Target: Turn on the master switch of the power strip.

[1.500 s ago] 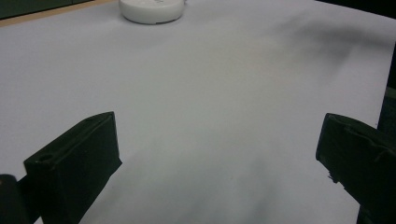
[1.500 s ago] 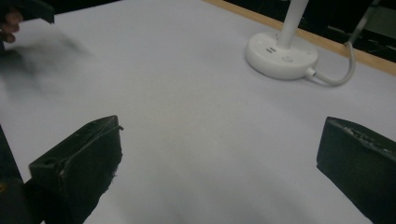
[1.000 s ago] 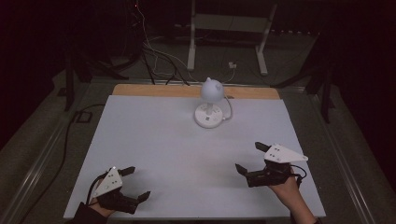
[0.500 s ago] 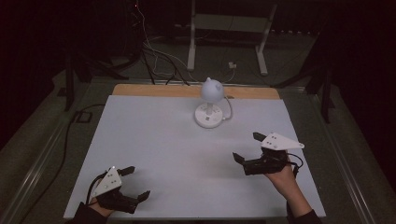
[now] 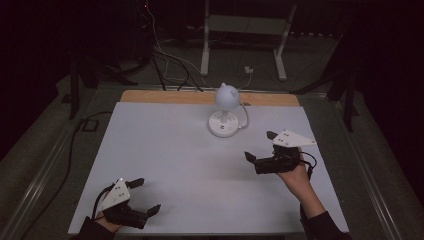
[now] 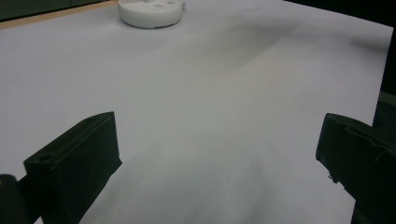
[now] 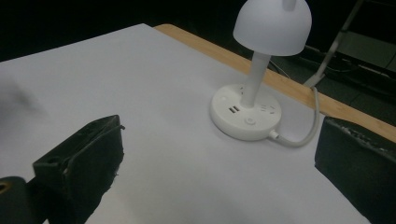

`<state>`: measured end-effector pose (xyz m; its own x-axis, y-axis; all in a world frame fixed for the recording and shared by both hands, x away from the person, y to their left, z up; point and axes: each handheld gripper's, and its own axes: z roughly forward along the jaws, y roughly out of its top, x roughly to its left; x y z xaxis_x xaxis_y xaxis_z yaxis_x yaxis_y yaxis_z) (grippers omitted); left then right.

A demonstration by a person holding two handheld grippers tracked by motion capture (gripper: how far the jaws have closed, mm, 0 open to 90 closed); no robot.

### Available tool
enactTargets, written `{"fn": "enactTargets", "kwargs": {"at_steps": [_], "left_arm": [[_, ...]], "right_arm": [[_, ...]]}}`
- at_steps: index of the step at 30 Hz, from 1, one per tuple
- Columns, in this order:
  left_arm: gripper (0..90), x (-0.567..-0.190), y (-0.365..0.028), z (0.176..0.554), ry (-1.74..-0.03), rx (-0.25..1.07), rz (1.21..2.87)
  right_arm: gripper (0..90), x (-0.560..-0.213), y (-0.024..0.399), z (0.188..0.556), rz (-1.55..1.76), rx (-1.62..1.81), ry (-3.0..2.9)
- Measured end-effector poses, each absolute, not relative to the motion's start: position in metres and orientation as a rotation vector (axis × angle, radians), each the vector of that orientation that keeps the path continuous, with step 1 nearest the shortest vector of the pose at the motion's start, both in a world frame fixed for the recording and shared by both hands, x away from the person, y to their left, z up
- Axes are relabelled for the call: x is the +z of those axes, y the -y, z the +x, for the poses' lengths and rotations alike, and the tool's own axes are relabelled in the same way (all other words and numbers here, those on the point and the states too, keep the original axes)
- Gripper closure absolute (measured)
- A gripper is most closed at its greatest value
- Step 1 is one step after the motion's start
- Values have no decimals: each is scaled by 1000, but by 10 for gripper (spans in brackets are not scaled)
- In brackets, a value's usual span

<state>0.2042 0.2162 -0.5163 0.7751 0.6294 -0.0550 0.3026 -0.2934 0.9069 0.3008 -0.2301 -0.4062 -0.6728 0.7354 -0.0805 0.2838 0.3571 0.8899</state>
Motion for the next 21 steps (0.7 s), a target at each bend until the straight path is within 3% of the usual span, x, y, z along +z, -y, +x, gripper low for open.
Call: {"fn": "enactTargets", "kwargs": {"at_steps": [21], "left_arm": [[1,-516,-216,204,-710,378,1893]], "right_arm": [[11,-422,217,340,927,1236,-2117]]}}
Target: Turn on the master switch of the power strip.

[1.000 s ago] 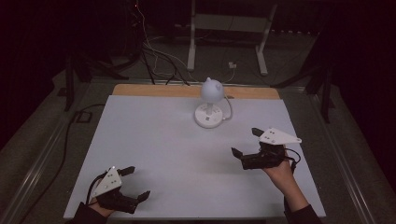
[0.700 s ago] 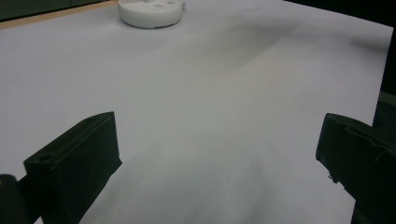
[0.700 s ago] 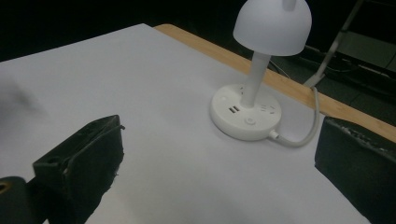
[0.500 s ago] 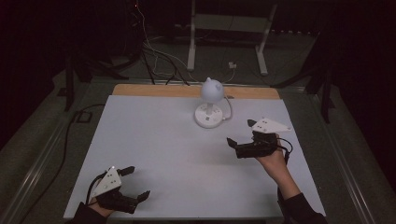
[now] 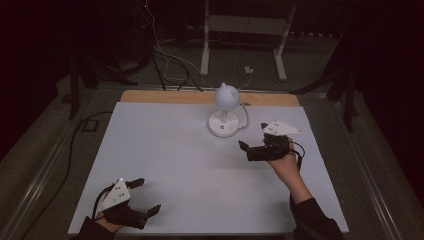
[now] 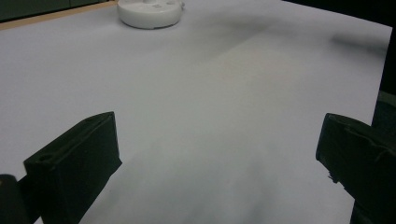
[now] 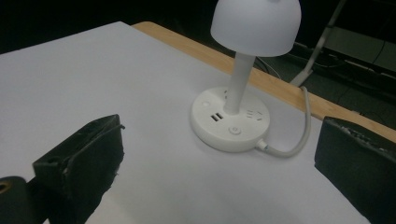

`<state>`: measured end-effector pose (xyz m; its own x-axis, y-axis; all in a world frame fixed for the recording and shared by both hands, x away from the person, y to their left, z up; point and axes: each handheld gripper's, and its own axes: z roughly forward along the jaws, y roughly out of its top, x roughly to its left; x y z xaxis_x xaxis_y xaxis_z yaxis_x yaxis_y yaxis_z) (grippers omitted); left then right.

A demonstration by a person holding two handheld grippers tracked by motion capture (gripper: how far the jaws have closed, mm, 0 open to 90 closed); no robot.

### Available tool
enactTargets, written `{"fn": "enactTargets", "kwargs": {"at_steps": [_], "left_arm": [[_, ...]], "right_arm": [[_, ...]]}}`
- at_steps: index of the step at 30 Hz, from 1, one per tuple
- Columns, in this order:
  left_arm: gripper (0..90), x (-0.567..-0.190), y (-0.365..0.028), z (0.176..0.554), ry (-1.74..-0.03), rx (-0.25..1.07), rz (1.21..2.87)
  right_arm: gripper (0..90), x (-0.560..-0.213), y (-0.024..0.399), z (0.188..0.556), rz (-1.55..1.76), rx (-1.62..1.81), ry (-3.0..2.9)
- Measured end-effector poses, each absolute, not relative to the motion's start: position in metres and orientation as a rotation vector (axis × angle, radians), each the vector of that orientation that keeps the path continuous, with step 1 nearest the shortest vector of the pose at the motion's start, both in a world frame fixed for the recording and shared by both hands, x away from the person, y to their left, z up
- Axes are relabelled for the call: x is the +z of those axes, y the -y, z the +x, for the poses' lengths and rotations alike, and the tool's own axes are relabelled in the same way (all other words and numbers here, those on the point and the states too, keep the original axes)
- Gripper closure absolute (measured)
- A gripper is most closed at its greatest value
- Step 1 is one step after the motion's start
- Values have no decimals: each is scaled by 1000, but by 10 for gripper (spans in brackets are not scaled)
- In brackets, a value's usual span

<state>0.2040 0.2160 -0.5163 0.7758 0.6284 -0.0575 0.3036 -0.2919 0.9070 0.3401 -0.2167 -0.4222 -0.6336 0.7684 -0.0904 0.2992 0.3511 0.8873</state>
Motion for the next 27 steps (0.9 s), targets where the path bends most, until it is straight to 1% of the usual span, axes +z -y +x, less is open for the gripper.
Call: {"fn": "enactTargets", "kwargs": {"at_steps": [22,23,27], "left_arm": [[1,-516,-216,203,-706,376,1887],[1,-516,-217,204,-704,376,1884],[1,-515,-217,203,-704,375,1882]], "right_arm": [[12,-442,196,383,977,1164,-2124],[35,-443,195,385,983,1157,-2123],[67,-446,191,392,1021,1132,-2110]]}}
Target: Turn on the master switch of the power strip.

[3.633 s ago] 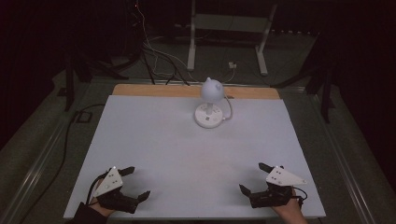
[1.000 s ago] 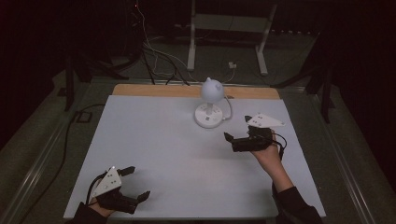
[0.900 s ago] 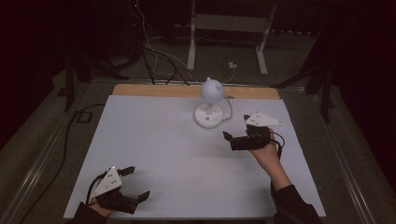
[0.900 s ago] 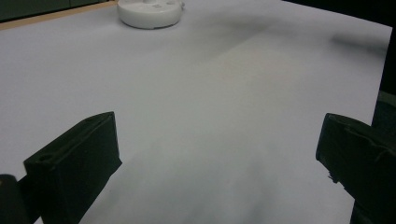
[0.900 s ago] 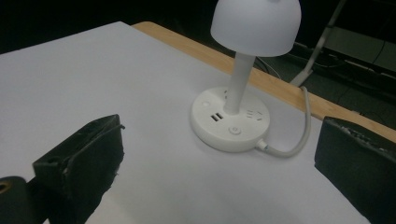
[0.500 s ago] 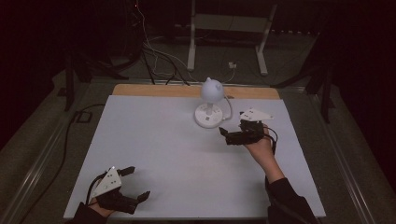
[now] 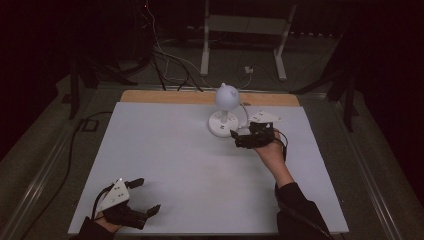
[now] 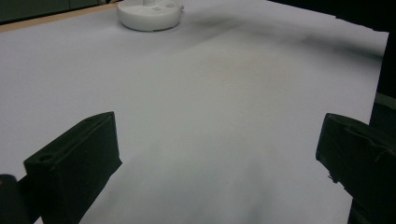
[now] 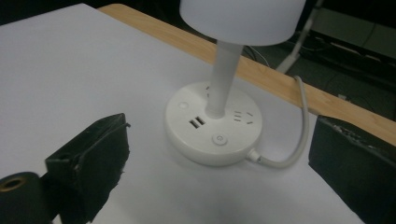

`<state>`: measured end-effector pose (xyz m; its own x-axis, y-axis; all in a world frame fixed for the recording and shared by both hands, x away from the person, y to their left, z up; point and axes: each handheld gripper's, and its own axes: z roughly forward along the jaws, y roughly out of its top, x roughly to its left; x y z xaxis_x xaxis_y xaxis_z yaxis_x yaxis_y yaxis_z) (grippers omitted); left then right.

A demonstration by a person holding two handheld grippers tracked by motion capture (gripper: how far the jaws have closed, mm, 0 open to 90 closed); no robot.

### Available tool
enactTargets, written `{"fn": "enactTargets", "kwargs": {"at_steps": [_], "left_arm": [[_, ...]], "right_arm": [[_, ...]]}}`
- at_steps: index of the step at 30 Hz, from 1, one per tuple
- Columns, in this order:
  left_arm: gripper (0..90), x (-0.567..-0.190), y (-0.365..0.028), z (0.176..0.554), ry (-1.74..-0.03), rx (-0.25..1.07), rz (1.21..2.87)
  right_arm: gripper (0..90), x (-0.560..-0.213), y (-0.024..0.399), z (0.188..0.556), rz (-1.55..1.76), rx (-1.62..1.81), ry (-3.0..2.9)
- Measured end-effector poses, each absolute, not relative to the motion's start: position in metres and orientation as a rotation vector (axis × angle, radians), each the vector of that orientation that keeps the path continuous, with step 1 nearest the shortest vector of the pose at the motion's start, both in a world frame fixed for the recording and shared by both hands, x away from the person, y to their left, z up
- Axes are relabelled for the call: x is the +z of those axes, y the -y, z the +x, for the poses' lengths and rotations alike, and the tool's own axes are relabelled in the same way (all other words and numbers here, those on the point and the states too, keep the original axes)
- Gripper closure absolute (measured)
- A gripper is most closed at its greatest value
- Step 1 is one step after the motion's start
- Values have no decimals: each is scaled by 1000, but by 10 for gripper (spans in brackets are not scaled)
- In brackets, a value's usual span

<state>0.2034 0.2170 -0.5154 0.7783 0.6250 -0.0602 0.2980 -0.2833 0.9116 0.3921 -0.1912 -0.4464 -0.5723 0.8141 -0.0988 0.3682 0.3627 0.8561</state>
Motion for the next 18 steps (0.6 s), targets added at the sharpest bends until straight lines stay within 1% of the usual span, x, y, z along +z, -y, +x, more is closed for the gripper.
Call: {"fn": "enactTargets", "kwargs": {"at_steps": [1,5,7,8,9,10,11,12,13,14,18], "left_arm": [[1,-515,-217,203,-704,375,1881],[1,-515,-218,203,-707,377,1879],[1,-515,-218,203,-707,376,1879],[1,-515,-218,203,-707,376,1879],[1,-515,-218,203,-706,376,1878],[1,-515,-218,204,-707,376,1878],[1,-516,-218,204,-707,375,1877],[1,-516,-218,204,-708,374,1877],[1,-516,-218,204,-710,374,1877],[1,-516,-218,204,-710,374,1879],[1,-516,-218,204,-707,375,1882]], "right_arm": [[69,-448,190,394,1028,1118,-2108],[125,-454,185,400,1039,1101,-2091],[194,-456,184,403,1058,1094,-2079],[194,-456,184,403,1058,1094,-2079],[249,-459,183,407,1073,1089,-2069],[249,-459,183,407,1073,1089,-2069],[298,-461,181,409,1085,1073,-2062],[298,-461,181,409,1085,1073,-2062],[346,-463,179,412,1093,1066,-2056],[346,-463,179,412,1093,1066,-2056],[453,-470,175,417,1096,1048,-2054]]}}
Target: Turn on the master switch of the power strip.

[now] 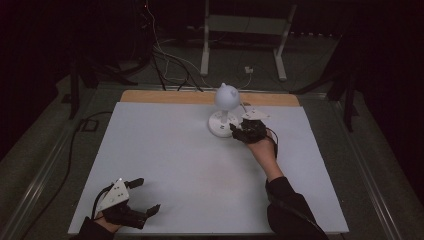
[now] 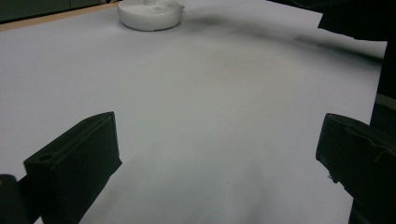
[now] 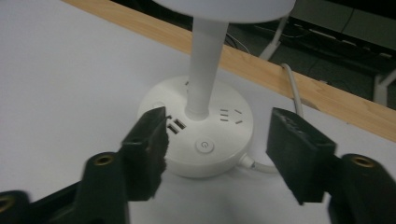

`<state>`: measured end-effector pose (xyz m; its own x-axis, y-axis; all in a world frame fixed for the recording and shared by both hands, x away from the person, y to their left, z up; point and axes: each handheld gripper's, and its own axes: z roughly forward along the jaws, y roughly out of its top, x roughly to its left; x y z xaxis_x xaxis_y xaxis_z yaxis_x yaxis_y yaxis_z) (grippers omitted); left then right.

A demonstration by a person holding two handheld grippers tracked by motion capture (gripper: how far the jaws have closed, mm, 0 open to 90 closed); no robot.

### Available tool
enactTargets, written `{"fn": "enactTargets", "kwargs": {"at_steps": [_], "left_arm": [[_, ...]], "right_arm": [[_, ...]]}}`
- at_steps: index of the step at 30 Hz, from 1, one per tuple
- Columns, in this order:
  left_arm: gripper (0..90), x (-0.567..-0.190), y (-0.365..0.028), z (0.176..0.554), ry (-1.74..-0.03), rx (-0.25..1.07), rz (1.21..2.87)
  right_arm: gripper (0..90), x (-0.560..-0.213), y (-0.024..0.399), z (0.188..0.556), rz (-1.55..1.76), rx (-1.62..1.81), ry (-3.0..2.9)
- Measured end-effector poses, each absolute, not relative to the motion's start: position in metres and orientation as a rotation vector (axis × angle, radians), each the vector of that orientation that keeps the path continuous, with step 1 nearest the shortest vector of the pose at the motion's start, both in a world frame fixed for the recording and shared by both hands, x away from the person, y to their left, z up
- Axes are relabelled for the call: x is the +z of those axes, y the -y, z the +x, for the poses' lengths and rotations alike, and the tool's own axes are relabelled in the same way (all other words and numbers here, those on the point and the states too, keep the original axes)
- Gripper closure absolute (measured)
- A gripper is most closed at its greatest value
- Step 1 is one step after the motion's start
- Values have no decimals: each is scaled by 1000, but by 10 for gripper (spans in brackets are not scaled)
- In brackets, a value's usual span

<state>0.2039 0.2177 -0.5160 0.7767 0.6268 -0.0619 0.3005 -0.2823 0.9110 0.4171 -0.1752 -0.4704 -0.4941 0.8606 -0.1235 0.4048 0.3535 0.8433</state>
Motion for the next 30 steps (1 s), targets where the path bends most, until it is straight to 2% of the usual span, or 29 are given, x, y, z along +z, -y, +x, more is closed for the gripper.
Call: {"fn": "enactTargets", "kwargs": {"at_steps": [5,9,10,12,14,20,21,30], "left_arm": [[1,-516,-218,204,-710,371,1882],[1,-516,-218,204,-711,373,1875],[1,-516,-218,204,-712,373,1875],[1,-516,-218,204,-711,373,1876],[1,-516,-218,203,-711,375,1877],[1,-515,-219,204,-713,374,1869],[1,-516,-219,204,-712,373,1870],[1,-516,-219,204,-713,372,1870]], "right_arm": [[578,-476,172,422,1090,1029,-2055],[619,-480,172,425,1104,1042,-2062],[676,-482,171,427,1120,1040,-2060],[703,-484,170,428,1121,1038,-2057],[777,-489,169,431,1130,1046,-2057],[861,-496,164,433,1080,1021,-2072],[900,-498,162,434,1068,1017,-2067],[900,-508,160,443,1082,966,-2108]]}}
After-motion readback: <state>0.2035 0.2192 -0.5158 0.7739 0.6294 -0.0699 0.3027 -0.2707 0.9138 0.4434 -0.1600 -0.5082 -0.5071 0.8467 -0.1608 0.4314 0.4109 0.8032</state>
